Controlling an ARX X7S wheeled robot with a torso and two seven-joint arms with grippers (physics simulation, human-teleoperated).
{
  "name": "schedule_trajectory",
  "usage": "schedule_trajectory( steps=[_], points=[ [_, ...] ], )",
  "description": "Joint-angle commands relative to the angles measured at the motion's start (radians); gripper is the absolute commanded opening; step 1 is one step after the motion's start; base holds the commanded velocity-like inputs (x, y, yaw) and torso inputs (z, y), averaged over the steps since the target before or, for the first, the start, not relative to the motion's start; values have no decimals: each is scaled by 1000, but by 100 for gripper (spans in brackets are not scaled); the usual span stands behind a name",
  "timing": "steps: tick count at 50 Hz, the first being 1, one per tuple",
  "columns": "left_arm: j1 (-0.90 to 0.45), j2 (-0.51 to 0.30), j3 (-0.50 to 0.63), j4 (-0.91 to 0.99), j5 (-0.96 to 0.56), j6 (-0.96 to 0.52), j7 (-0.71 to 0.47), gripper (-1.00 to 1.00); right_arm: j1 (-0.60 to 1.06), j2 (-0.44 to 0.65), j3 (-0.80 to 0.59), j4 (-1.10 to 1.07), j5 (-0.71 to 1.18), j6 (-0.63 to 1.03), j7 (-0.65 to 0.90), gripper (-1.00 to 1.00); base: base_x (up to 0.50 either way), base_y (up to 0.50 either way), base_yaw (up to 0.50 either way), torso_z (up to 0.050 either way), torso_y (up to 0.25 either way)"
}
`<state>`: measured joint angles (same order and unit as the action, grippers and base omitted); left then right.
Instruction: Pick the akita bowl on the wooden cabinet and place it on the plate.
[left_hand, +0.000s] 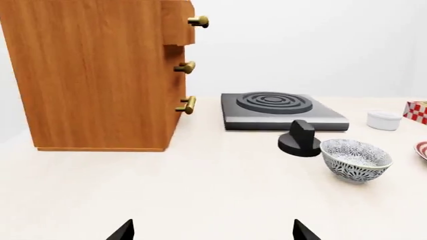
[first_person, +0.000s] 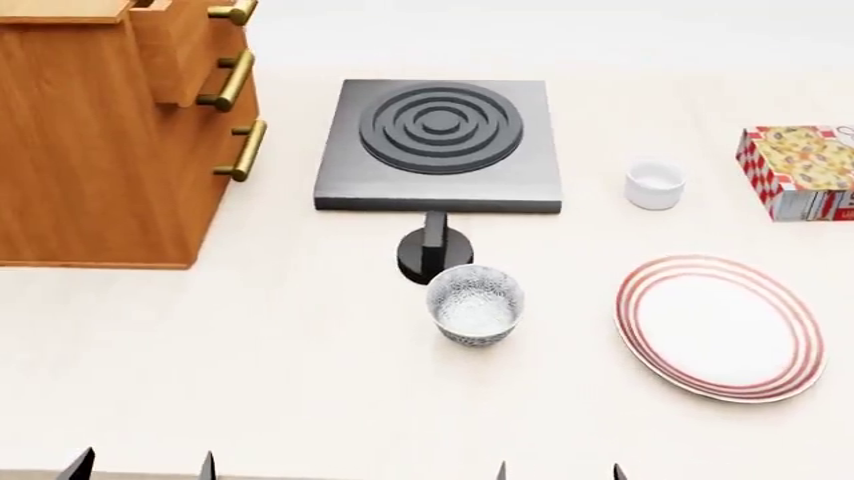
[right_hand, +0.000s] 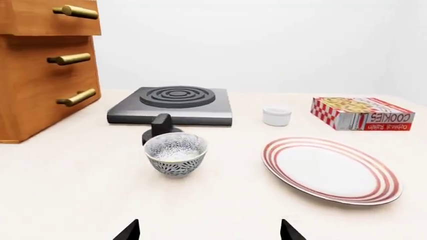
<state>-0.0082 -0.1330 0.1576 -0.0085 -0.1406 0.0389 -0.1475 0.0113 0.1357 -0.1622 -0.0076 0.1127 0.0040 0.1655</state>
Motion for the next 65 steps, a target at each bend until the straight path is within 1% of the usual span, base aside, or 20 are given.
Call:
schedule_trajectory(
  steps=[1,21,23,39,41,43,46,58,63,64,65],
  points=[
    [-1,-7,9,1,-7,0,-10,100,0,9,-13,-3,5,0,6,100,0,500,0,0,0],
    [-5,-19,23,-4,-21,4,-22,100,1,18,-19,-1,24,-11,22,100,0,496,0,0,0],
    [-7,-20,24,-6,-22,3,-23,100,2,15,-9,3,60,-19,7,100,0,49,0,0,0],
    [-9,-28,35,-6,-30,3,-33,100,6,30,-38,-1,23,4,35,100,0,0,0,0,0],
    [-8,-29,37,-6,-31,2,-34,100,6,32,-47,-3,-11,5,58,100,94,475,0,0,0],
    [-8,-31,38,-4,-32,2,-36,100,4,26,-31,3,42,-6,36,100,131,500,0,0,0],
    [-8,-32,40,-4,-33,2,-37,100,6,28,-33,3,40,-3,40,100,145,326,0,0,0],
    [-10,-38,50,-3,-35,4,-44,100,9,33,-38,7,50,-9,46,100,38,56,0,0,0],
    [-12,-45,68,7,0,-19,-65,100,8,33,-35,7,56,-14,52,100,0,0,0,0,0],
    [-15,-50,83,11,24,-26,-68,100,7,33,-35,7,57,-14,53,100,0,0,0,0,0],
    [-17,-51,94,18,68,-33,-95,100,8,34,-37,7,54,-14,54,100,0,0,0,0,0]
  ],
)
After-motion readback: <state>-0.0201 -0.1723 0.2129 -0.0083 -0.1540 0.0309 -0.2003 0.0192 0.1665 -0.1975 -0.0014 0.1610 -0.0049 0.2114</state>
